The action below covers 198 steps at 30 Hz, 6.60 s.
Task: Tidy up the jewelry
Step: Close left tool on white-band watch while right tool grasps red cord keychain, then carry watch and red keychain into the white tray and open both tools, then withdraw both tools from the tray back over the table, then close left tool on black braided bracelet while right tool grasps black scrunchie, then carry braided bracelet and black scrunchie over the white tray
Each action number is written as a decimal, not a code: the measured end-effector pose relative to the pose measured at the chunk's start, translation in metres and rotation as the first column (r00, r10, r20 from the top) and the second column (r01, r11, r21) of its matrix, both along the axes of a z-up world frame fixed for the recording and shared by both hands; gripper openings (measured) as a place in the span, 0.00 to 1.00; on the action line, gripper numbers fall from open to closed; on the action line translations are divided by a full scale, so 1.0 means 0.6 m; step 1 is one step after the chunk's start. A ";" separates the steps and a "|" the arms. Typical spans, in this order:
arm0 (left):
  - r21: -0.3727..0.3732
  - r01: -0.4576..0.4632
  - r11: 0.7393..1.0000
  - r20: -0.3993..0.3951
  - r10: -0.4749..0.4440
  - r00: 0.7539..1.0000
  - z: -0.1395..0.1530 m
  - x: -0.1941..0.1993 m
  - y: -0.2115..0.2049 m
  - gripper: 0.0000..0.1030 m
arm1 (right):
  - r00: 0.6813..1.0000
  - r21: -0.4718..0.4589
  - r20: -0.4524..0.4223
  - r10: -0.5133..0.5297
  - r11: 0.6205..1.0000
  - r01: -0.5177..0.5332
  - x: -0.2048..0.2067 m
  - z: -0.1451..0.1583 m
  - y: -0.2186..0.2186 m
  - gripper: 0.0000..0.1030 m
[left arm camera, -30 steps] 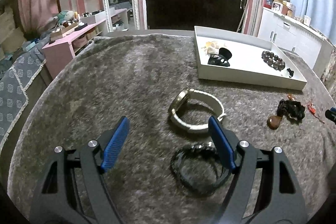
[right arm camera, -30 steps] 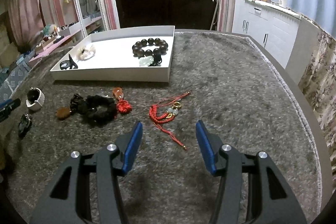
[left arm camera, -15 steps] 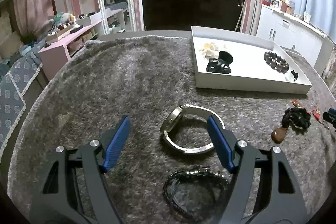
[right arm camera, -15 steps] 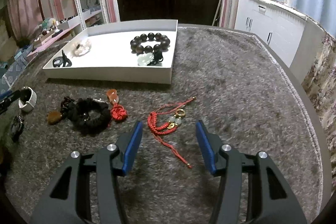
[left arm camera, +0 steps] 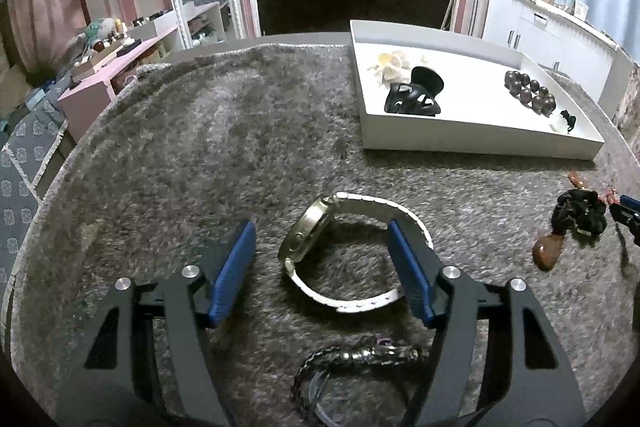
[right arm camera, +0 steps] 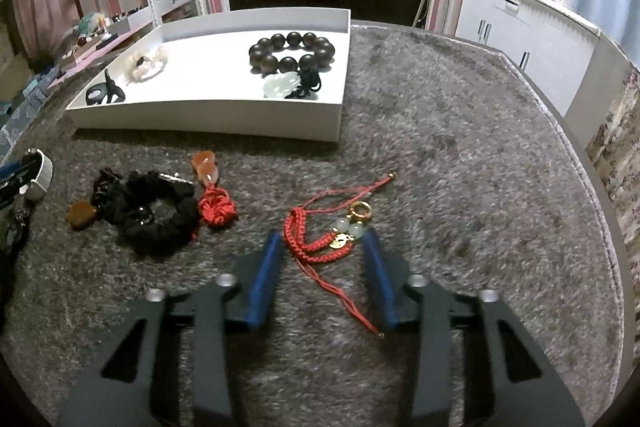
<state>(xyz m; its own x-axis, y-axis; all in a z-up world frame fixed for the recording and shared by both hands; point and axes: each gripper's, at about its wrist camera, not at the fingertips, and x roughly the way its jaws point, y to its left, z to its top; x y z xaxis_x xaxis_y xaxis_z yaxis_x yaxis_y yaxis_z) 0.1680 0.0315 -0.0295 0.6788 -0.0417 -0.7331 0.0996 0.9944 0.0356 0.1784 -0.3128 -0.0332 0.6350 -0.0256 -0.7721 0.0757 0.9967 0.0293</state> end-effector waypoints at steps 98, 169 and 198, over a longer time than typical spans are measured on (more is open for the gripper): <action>0.064 0.008 0.998 -0.207 0.005 0.978 0.015 0.468 -0.209 0.35 | 0.977 0.117 -0.135 0.164 0.982 -0.149 0.476 0.019 0.033 0.19; -0.077 -0.043 0.996 -0.093 0.035 0.995 -0.019 -0.097 0.022 0.30 | 0.968 0.256 0.124 -0.217 0.950 0.180 -0.108 0.053 0.134 0.48; -0.215 -0.061 0.975 -0.039 0.054 0.998 -0.017 -0.097 0.043 0.05 | 0.971 0.128 0.140 -0.192 0.976 0.175 -0.062 0.044 0.154 0.02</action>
